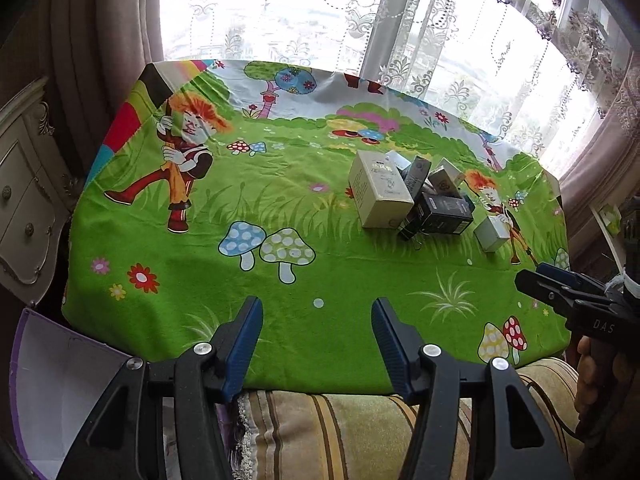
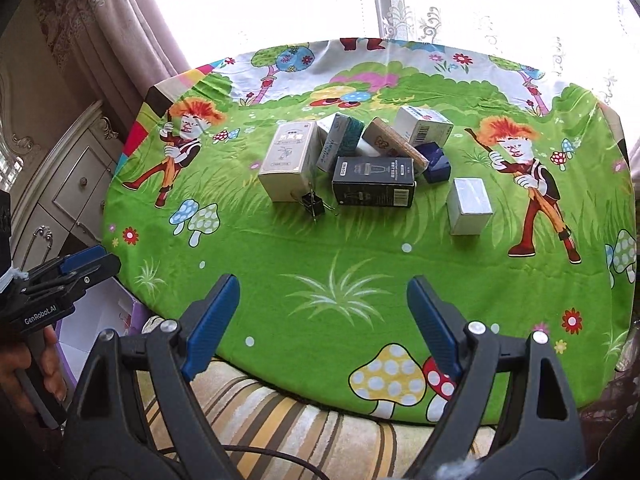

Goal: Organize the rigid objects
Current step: 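Move both open tools back over the boxes on the table, then grasp the tall gold-printed box with the left tool while the right tool grasps the slim orange box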

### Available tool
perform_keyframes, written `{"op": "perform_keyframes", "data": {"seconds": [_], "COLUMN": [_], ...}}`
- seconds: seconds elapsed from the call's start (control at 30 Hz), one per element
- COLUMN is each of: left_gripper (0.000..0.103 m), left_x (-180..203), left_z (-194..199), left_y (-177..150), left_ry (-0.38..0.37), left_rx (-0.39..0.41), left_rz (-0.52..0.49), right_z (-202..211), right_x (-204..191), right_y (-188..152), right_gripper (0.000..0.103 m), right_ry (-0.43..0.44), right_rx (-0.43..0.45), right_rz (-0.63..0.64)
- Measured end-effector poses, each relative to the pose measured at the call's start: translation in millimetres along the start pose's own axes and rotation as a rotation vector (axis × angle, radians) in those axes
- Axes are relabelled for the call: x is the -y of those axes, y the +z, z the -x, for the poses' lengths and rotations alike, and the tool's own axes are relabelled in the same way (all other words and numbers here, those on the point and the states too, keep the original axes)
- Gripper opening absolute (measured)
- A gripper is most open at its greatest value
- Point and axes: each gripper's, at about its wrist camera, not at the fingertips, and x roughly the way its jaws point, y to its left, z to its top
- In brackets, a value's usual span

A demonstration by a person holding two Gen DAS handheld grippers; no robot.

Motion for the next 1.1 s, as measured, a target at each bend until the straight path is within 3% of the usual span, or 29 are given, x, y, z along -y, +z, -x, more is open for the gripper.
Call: {"op": "perform_keyframes", "data": {"seconds": [0.4, 0.53, 1.1], "left_gripper": [0.058, 0.067, 0.071], "left_x": [53.4, 65.4, 92.0], "left_z": [-46.8, -64.2, -146.5], "left_y": [36.3, 48.2, 88.4], "left_ry": [-0.059, -0.07, 0.058], "left_rx": [-0.038, -0.045, -0.064], "left_rz": [-0.049, -0.02, 0.021], "right_z": [-12.7, -17.7, -36.2], "right_x": [43.9, 52.7, 82.4], "right_y": [13.7, 19.1, 43.6], "right_gripper": [0.088, 0.088, 0.088], "right_ry": [-0.102, -0.113, -0.187], "right_rx": [0.028, 0.035, 0.064], "right_rz": [-0.026, -0.039, -0.053]}}
